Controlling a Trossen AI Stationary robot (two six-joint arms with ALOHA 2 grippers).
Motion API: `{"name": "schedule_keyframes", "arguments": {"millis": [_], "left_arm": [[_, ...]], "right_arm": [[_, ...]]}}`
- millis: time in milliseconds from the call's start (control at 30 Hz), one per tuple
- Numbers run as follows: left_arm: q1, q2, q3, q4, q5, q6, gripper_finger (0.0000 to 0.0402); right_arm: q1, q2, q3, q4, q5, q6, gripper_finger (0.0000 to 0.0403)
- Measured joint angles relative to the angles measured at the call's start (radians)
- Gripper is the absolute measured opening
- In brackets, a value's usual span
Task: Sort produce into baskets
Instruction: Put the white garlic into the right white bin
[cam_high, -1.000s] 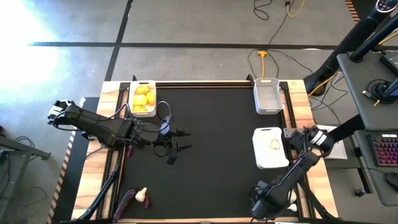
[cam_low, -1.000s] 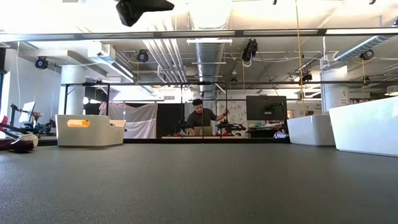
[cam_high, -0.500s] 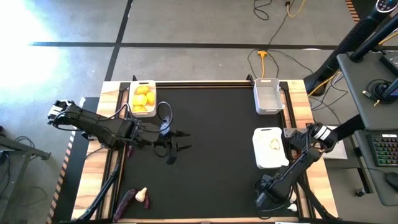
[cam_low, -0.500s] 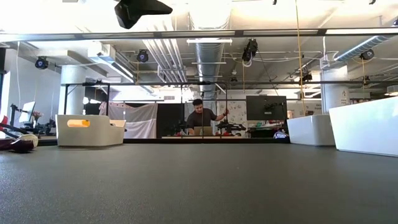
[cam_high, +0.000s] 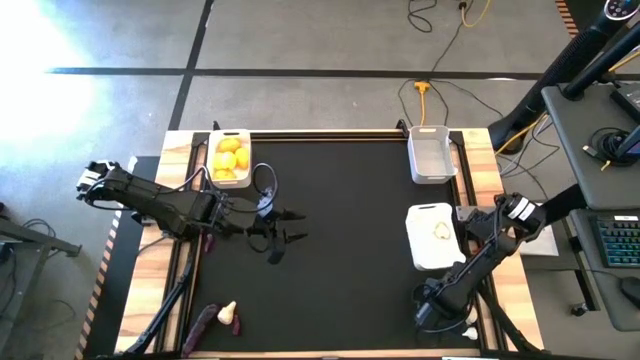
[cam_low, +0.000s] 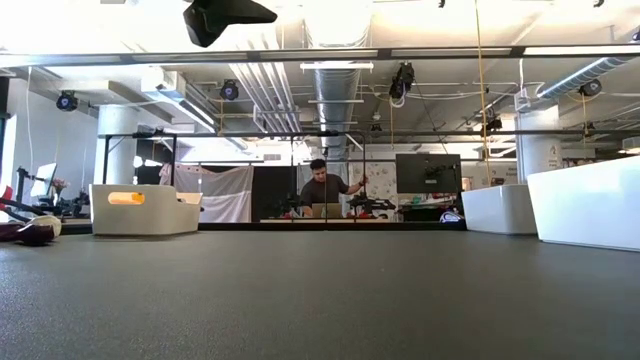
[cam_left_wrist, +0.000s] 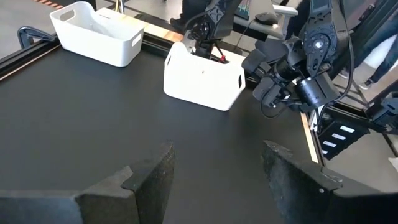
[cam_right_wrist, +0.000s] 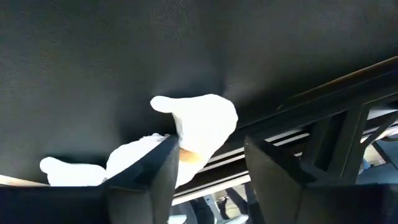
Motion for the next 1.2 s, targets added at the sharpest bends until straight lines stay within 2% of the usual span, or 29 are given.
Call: {"name": "schedule_keyframes", "arguments": {"millis": [233,433,533,700,867,967,1067,1200], "left_arm": [[0.0,0.0,0.0,0.0,0.0,0.018,0.0223],[0.001,0.0,0.0,0.001,-0.001,0.021,0.0223],[0.001,0.0,0.0,0.006,-0.002,0.031,0.0223],[0.001,0.0,0.0,0.005,-0.019,0.035,0.0223],[0.001,0.0,0.0,0.005,-0.019,0.026,0.0223],[0.0,0.0,0.0,0.004,-0.019,0.018,0.0223],[-0.002,0.0,0.0,0.004,-0.019,0.015,0.0223],[-0.002,0.0,0.0,0.003,-0.019,0.016,0.0223]], "right_arm": [[-0.001,-0.018,0.06,0.015,0.012,-0.025,0.0091],[-0.028,-0.085,0.198,-0.079,0.017,-0.018,0.0029],[-0.049,-0.134,0.269,-0.15,0.065,-0.007,0.0012],[-0.08,-0.228,0.301,-0.203,0.151,0.055,0.0009],[-0.084,-0.32,0.285,-0.19,0.167,0.171,0.0009],[-0.044,-0.34,0.27,-0.146,0.17,0.25,0.0014],[0.009,-0.326,0.252,-0.071,0.168,0.272,0.0034],[0.08,-0.265,0.223,0.001,0.213,0.238,0.0087]]}}
